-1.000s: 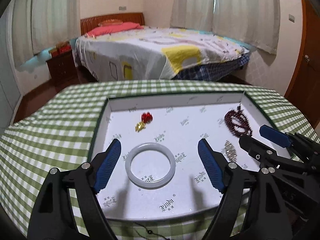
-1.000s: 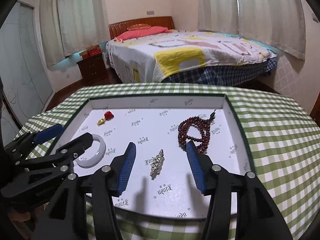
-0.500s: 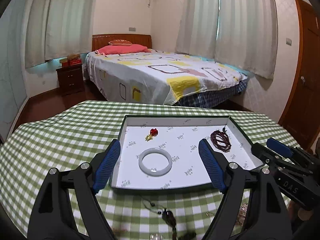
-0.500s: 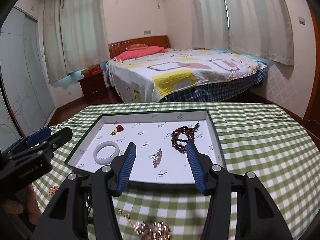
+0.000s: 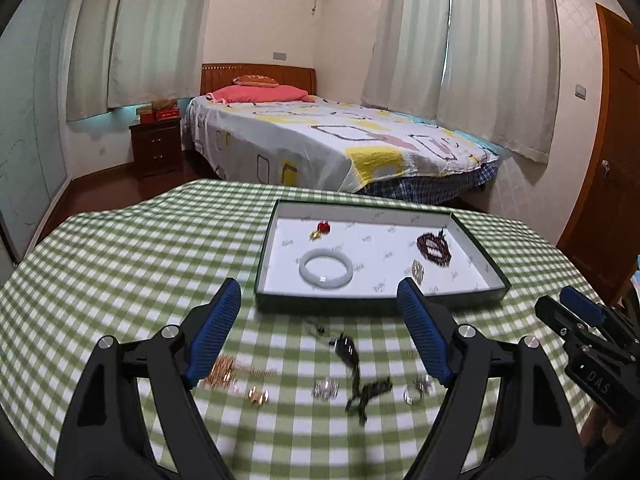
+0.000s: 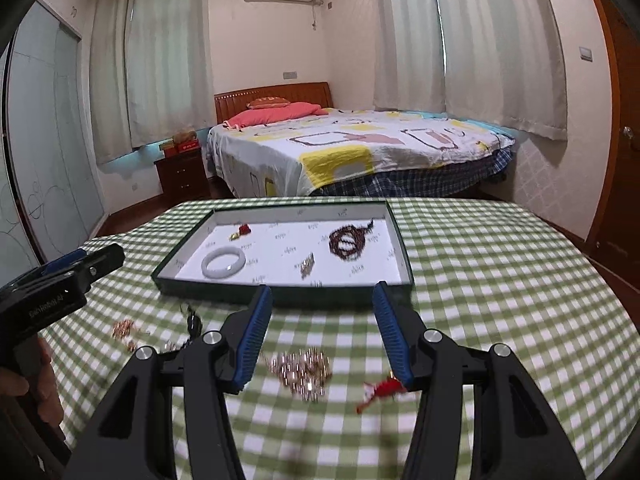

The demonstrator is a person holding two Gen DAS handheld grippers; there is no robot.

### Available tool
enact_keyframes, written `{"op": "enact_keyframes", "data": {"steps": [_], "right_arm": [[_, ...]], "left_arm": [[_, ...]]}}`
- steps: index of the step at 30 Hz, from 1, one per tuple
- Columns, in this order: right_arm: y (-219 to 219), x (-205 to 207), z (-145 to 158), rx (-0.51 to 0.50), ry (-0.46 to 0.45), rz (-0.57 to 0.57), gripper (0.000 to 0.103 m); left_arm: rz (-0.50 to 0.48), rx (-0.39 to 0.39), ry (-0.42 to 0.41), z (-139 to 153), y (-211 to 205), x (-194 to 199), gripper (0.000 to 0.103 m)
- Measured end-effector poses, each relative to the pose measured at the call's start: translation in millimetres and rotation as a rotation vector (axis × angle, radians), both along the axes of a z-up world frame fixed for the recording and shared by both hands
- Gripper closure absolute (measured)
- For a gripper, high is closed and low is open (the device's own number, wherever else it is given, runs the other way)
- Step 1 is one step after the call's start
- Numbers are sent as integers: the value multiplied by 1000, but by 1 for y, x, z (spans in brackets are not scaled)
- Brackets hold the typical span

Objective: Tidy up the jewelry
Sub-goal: 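Withdraw both tools and move the right tool to the red tassel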

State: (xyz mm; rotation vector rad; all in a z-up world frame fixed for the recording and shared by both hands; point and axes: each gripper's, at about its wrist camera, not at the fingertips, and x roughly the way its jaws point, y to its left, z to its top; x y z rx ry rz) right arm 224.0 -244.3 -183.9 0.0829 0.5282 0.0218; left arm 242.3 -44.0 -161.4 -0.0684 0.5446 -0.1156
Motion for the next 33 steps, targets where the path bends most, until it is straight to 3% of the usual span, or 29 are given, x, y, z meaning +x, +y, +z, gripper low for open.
{"op": "enact_keyframes", "data": {"steps": [15,33], "right_arm": [[-10,-34,-21,-3,51,-29,51],[-35,29,-60,5,290,-100,52]], "left_arm": [[40,18,44,-17,22,-52,24],[94,30,134,-45,38,-18,24]]}}
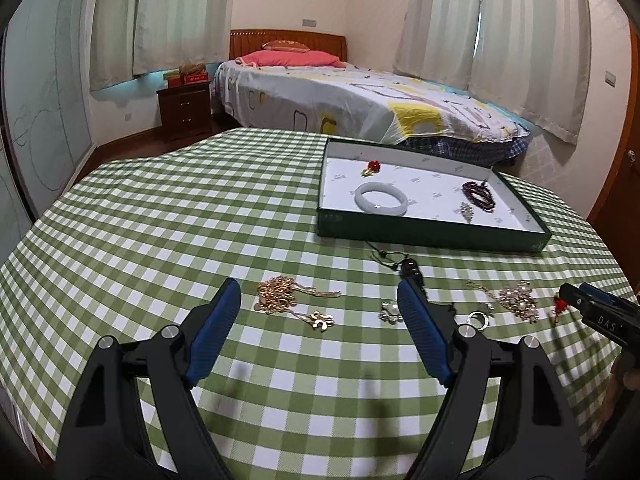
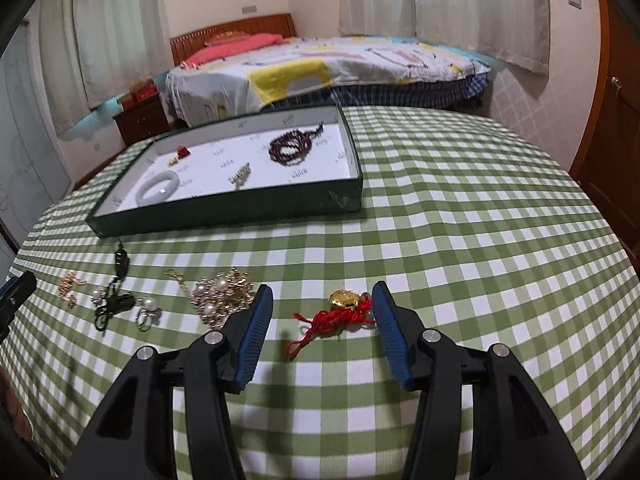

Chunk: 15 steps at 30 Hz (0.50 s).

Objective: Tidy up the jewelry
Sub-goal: 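Withdraw both tools and move the right tool to the red tassel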

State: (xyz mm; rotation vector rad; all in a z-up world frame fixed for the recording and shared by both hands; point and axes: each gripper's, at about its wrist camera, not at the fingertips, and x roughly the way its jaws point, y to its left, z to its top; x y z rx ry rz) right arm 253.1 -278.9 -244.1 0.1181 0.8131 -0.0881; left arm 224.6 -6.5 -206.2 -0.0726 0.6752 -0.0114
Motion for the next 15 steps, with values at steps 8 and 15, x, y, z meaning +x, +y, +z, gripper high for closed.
{"op": "enact_keyframes", "data": {"steps": [8,15], "right_arm": [[-4,12,-15,-7,74,-7,57],[-6,7,-14,2,67,-12,65]], "left_arm": [[24,-6,38,-11,8,8,24],[27,-4,46,-15,9,8,24]]}}
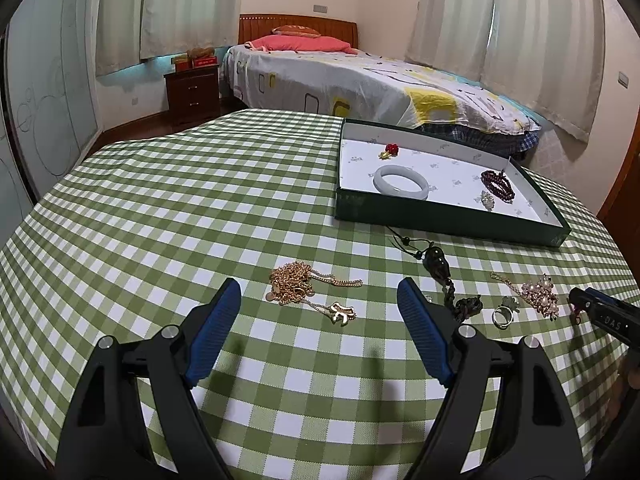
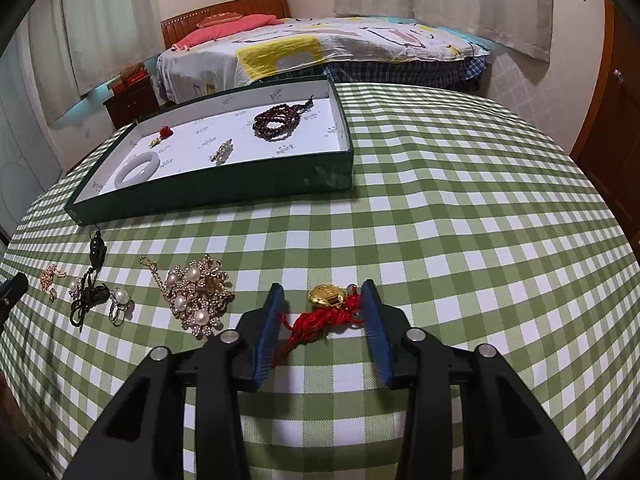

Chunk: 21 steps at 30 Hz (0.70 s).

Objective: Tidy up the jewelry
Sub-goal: 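Withdraw both tools and move the right tool to the red tassel, then close the right tool on the red tassel while the left tool grasps the gold chain necklace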

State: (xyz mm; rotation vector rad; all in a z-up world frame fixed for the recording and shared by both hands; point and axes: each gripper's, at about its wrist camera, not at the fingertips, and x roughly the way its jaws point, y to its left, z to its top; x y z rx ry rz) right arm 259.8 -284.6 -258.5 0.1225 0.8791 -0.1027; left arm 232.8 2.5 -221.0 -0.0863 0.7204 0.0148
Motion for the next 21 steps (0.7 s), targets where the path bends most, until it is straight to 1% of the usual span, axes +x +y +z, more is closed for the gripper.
{"op": "enact_keyframes", "data": {"steps": [5,9,10,11,16,21], "right_arm": [[-4,-5,1,14,-3,-7,75],[-5,-13,1,29,-10,-5,76],[-4,-15,2,28,-15,-3,80],[-4,-18,4,26,-31,0,93],[0,-26,7,25,-48,13,94],[2,-28,10,27,-62,22,94]], "left_arm": [[2,3,6,-2,0,0,24],[0,-7,19,-4,1,0,24],[3,-9,20,-4,2,0,24],[4,-14,24,-4,3,0,24],[4,-32,78,-11,5,9,24],[20,-52,89,-13,13,16,24]]}}
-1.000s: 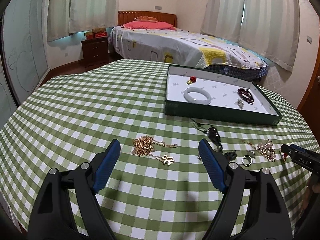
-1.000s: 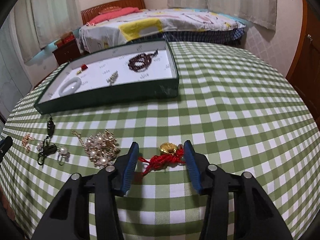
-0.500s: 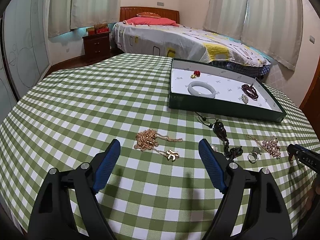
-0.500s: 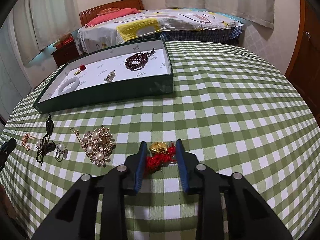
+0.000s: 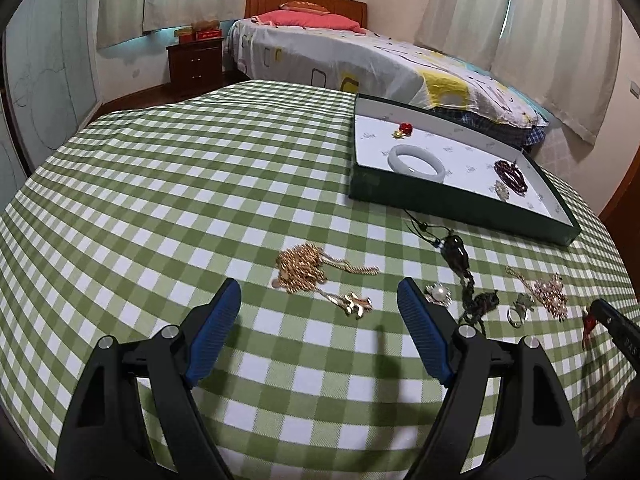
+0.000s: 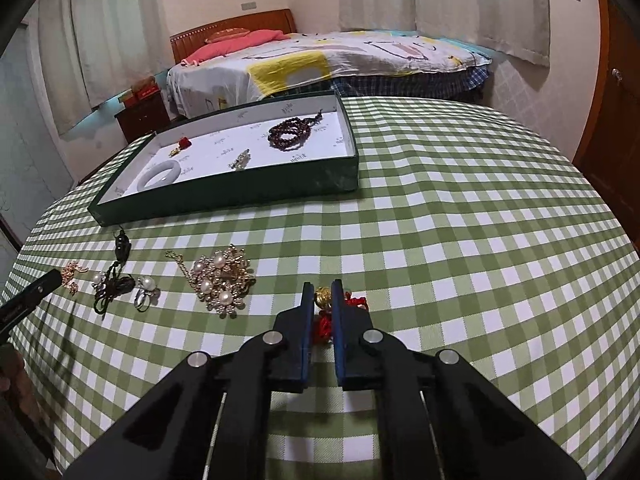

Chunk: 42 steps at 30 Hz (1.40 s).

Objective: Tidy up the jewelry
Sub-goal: 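Close the right tool on the red tassel while the left tool grasps the gold chain necklace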

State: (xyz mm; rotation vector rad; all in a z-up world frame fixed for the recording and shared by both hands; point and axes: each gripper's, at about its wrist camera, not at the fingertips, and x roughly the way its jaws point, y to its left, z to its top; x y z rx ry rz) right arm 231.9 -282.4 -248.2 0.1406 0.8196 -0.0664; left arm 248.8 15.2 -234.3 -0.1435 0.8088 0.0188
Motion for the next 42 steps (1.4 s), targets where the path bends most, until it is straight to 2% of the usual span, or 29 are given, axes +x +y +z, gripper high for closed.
{"op": "enact_keyframes", "data": {"steps": [5,8,9,10,11,13,21,24,26,28,31,33,34,37,42], "right_arm": [[3,-1,-1,-8,12,14,94],[4,0,-1,2,14,22,92],[4,0,-1,4,18,22,91],[4,0,-2,9,20,20,85],[4,1,-2,11,23,18,69],[2,0,-2,12,21,9,55],[2,2,-6,14,41,7,55],[1,2,-6,13,46,3,55],[1,4,-9,15,60,0,55],[0,5,-11,19,71,2,55],[2,6,-11,7,74,4,55],[3,6,-11,9,73,4,55],[2,6,-11,13,72,1,58],[-1,5,-12,34,67,-2,74],[-5,2,-10,56,48,-6,78]], "left_arm": [[10,-2,11,-2,5,9,25],[6,-8,22,-4,5,16,30],[2,-8,27,-4,5,18,36],[-3,-11,31,-5,4,20,41],[-9,-14,42,-7,4,22,42],[-13,-27,73,-11,3,27,45],[-16,-33,76,-12,3,29,45],[-41,-28,75,-11,0,29,60],[-55,-21,76,-11,-3,30,63],[-68,-24,76,-12,-4,30,77],[-75,-55,76,-13,-1,31,89],[-82,-88,72,-13,3,30,91],[-80,-97,67,-13,5,30,93],[-87,-111,52,-11,6,28,97],[-98,-109,32,-8,4,24,97]]}}
